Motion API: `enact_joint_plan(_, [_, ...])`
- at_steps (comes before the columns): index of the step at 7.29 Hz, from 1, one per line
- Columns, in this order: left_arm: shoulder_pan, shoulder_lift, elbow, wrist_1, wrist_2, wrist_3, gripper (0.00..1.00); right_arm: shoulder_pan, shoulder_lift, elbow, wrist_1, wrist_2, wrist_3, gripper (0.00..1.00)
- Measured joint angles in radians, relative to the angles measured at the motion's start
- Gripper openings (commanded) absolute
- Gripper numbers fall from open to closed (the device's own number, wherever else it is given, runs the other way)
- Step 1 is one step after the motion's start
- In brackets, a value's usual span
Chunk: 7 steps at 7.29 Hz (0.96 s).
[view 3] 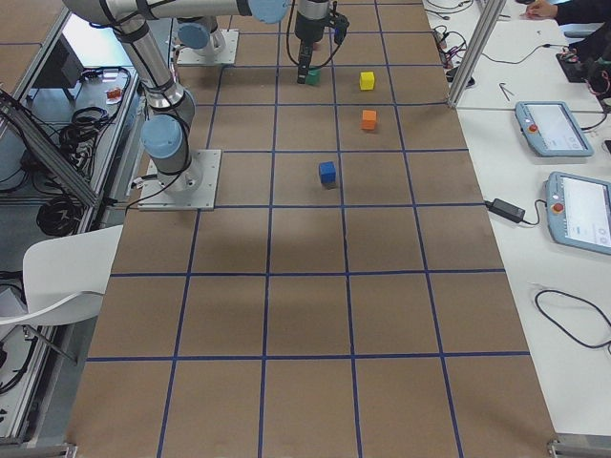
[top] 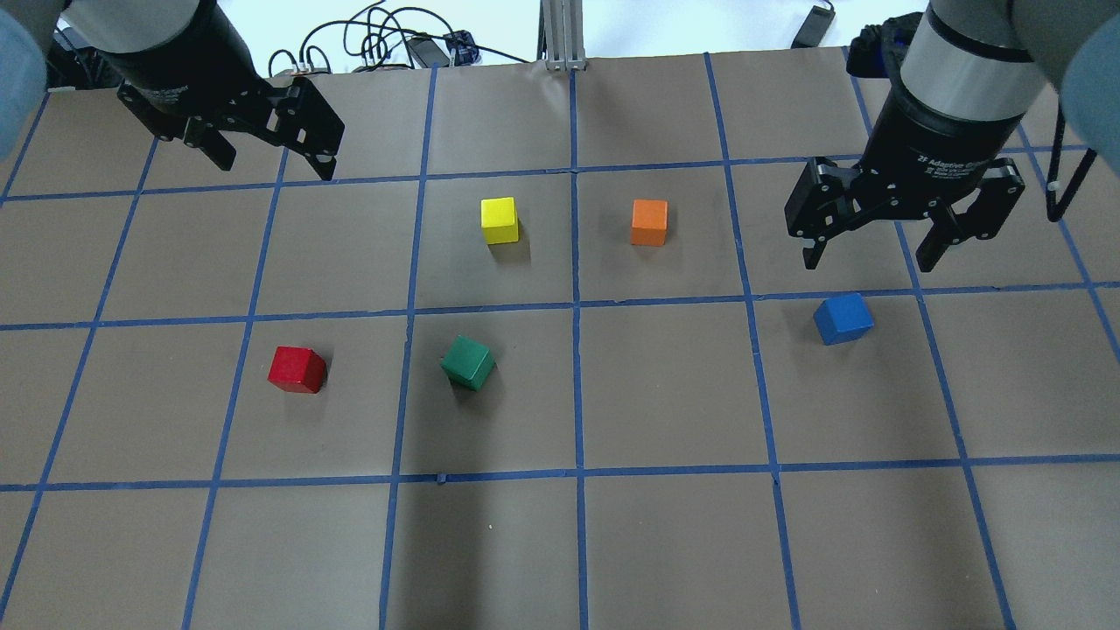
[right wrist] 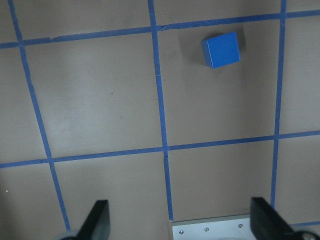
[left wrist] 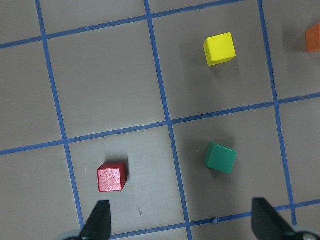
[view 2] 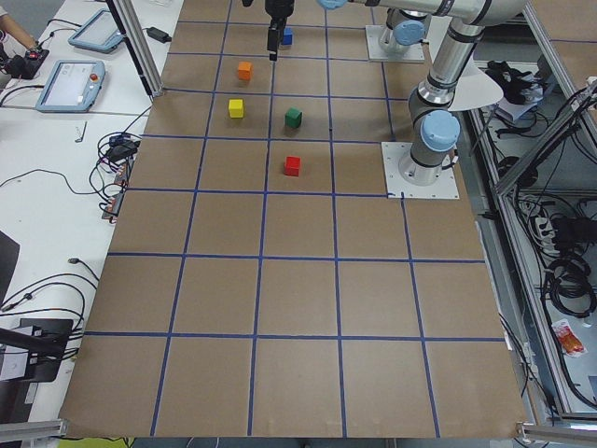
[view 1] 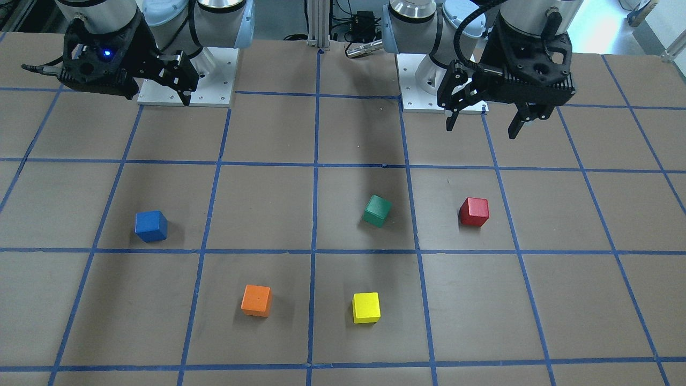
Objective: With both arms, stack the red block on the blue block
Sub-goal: 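Move the left gripper down and forward toward the red cube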
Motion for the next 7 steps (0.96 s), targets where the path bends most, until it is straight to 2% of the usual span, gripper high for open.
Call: enact_joint_plan(7, [0.010, 0.004, -0.012, -0.037, -0.002, -0.023, 1.00, 0.000, 0.000, 0.001, 0.002, -0.005, 0.002, 1.00])
